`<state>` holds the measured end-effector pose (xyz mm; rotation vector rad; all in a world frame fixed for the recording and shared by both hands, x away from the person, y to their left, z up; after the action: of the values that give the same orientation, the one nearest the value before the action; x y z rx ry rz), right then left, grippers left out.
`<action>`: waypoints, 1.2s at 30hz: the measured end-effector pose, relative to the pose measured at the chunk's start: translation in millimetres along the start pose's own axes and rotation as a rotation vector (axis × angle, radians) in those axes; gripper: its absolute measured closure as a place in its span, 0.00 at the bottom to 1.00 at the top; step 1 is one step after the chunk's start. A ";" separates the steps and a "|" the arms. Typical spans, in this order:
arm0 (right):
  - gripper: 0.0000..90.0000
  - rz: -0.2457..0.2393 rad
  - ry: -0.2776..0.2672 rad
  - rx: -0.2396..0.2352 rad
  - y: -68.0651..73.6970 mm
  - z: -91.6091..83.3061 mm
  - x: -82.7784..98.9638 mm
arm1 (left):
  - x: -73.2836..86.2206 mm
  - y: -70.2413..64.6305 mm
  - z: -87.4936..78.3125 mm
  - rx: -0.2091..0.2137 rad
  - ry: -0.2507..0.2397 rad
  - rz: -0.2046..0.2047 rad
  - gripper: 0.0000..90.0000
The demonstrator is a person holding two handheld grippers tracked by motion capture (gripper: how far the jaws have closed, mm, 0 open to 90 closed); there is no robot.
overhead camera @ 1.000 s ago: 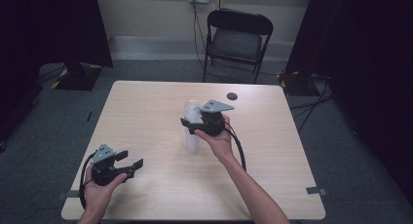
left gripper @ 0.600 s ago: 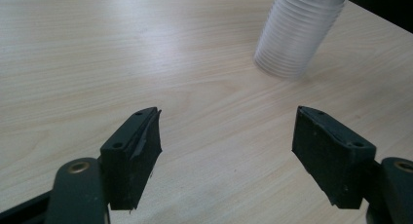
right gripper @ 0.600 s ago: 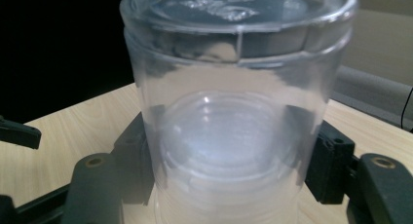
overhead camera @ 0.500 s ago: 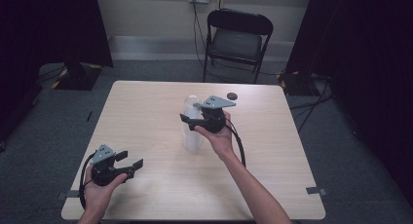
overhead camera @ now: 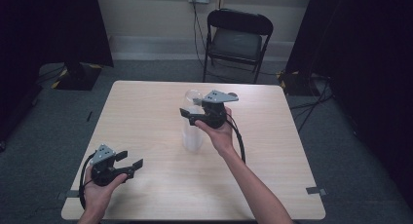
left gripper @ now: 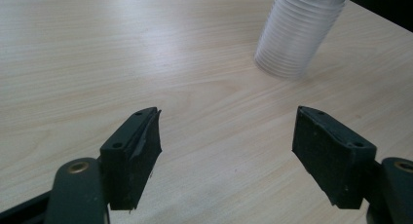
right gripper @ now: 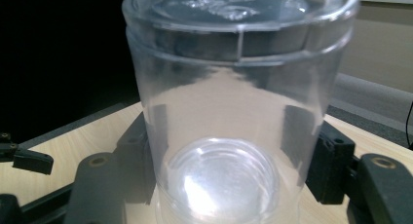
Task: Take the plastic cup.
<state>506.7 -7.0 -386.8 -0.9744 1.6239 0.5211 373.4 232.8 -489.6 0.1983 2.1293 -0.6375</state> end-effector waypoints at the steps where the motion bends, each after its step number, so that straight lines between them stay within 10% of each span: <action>1: 0.37 0.002 -0.001 -0.002 -0.3 -0.4 -1.1 | 0.0 0.0 0.0 0.000 -0.001 0.000 0.29; 36: 0.39 0.035 -0.074 -0.048 -9.4 -22.3 -46.0 | 1.2 5.1 2.1 -0.022 0.001 -0.001 0.28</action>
<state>503.4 -14.3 -335.4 -0.9526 1.5705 0.6159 376.0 235.9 -493.5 0.1858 2.1360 -0.6140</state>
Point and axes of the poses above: each handheld gripper's, and its own axes: z roughly forward along the jaws, x roughly out of its underside, y roughly to its left, the point moved 7 cm from there along z, roughly forward along the jaws, and after that the axes turned 13 degrees about -z, right-handed, at the moved point
